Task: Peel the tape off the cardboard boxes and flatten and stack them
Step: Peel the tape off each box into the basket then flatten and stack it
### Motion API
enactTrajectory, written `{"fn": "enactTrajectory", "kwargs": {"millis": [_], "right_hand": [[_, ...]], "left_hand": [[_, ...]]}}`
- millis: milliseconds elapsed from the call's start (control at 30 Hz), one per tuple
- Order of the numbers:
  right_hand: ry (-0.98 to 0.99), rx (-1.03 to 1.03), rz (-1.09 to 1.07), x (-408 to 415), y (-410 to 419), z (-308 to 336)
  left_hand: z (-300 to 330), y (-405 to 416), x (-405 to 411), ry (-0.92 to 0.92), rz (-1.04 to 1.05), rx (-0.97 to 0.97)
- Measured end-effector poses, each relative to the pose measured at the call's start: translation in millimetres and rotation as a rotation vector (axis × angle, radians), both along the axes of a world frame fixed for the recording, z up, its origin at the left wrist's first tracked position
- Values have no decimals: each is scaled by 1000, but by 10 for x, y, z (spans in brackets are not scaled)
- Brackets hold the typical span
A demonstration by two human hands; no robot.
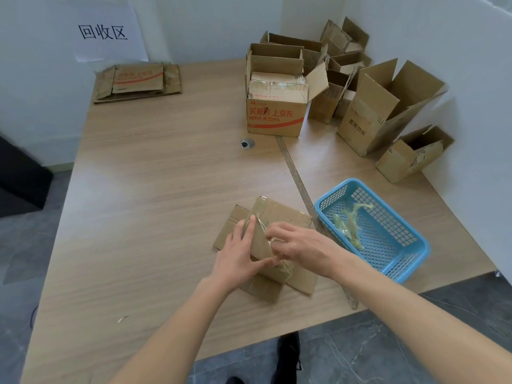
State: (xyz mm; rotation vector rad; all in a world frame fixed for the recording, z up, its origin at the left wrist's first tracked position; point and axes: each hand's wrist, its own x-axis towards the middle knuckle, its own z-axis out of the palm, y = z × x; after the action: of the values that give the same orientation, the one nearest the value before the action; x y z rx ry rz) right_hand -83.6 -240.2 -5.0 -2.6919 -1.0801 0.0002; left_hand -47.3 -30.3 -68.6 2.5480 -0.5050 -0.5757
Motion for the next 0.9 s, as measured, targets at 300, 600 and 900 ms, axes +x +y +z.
{"fn": "enactTrajectory", "kwargs": {"millis": [300,600,900], "right_hand": [[64,160,-250,-55,47,-204],[-178,175,-288,-16,154,-255],[238,332,-184,124,-179,-113]], "left_hand": [[-72,63,48,51,-60,-129],[-110,47,62,46,-32,-125],[-211,58,-148,-31,243,-519]]}}
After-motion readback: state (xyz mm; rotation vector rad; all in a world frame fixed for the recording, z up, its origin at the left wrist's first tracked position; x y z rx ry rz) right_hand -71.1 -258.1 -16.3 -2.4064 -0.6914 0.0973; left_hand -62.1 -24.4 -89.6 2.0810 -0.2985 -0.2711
